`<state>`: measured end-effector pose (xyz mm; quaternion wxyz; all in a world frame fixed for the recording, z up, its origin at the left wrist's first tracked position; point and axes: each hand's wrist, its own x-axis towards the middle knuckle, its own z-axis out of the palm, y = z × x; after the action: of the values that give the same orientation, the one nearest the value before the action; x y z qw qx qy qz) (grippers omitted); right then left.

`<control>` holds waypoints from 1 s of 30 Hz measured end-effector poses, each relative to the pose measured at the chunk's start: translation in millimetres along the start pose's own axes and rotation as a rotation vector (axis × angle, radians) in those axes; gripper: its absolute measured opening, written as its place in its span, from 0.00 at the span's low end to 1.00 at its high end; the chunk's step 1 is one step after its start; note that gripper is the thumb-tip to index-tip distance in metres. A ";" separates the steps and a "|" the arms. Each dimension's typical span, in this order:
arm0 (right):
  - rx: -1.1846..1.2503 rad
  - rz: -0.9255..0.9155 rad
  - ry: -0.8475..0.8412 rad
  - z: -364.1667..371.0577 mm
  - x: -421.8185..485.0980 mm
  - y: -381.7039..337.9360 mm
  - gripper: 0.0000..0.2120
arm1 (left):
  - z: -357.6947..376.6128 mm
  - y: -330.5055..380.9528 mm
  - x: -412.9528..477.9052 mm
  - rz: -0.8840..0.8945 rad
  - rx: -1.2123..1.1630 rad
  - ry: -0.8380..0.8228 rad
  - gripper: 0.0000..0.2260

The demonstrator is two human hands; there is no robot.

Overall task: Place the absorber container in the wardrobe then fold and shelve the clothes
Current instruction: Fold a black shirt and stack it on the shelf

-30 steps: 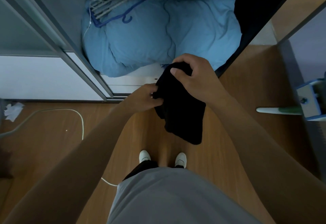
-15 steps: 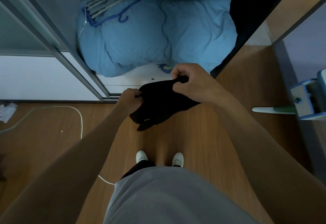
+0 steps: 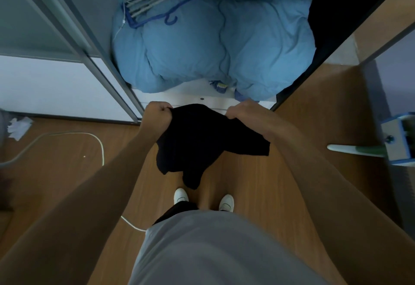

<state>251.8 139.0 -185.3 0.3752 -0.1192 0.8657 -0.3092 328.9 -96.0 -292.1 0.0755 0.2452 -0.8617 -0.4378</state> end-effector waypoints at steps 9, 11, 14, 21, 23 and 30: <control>-0.196 -0.243 -0.079 -3.1 -1.3 -6.2 0.14 | -6.6 3.7 -4.3 0.025 0.003 -0.107 0.14; -0.117 -0.288 -0.076 -7.0 -4.5 -8.1 0.10 | -6.4 2.4 -7.5 0.059 0.036 -0.172 0.16; 0.041 -0.306 -0.056 -8.5 -6.8 -11.9 0.04 | -4.7 -2.4 -13.3 0.063 0.030 -0.216 0.18; 0.113 -0.272 -0.128 -10.0 -9.0 -13.3 0.03 | 1.4 -7.1 -15.5 0.007 -0.119 -0.171 0.15; 0.126 -0.216 -0.156 -12.8 -9.9 -8.8 0.02 | -2.5 -2.5 -10.6 -0.009 -0.148 -0.126 0.18; 0.186 -0.118 -0.357 -15.0 -4.1 -15.4 0.05 | -2.4 44.0 6.0 0.041 -0.120 -0.166 0.14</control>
<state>243.4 135.5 -165.5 0.5133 -0.1872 0.7447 -0.3833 308.9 -78.9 -256.3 0.0271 0.1855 -0.8420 -0.5058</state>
